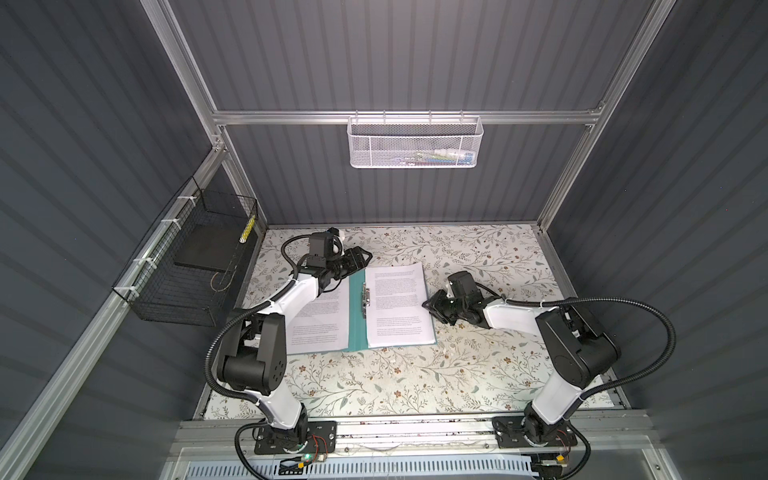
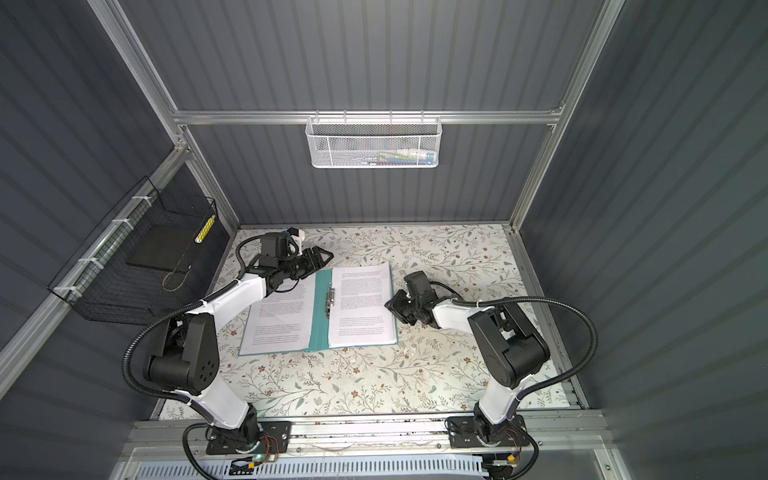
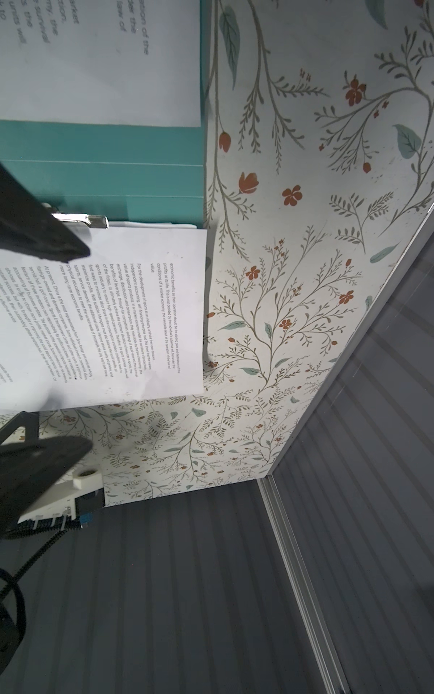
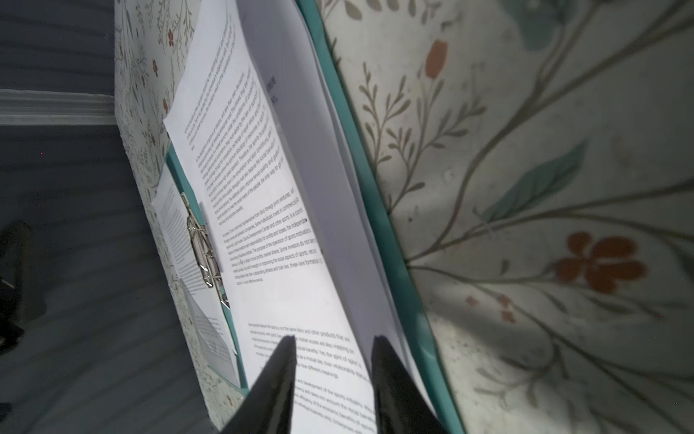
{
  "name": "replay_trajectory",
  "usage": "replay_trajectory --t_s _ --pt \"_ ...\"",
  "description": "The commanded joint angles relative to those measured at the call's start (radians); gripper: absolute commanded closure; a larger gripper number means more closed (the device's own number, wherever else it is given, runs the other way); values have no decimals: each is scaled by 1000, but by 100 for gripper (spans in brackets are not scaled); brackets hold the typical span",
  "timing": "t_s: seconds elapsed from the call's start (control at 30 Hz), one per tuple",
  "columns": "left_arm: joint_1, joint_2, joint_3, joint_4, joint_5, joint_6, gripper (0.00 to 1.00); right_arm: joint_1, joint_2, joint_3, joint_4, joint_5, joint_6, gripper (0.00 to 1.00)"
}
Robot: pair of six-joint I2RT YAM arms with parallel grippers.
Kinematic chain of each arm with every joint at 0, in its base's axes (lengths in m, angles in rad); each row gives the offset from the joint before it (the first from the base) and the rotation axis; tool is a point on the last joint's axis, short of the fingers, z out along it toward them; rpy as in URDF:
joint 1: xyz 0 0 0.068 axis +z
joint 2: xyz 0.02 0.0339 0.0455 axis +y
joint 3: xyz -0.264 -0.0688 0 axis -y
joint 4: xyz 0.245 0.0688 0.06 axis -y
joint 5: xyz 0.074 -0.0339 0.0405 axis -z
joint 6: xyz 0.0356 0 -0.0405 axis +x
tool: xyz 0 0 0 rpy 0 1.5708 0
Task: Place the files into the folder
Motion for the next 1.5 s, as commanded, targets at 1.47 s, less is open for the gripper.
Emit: replay_trajectory --t_s 1.47 --pt "4 -253 -437 -182 -216 92 49 123 701 1386 -641 -288 -574 63"
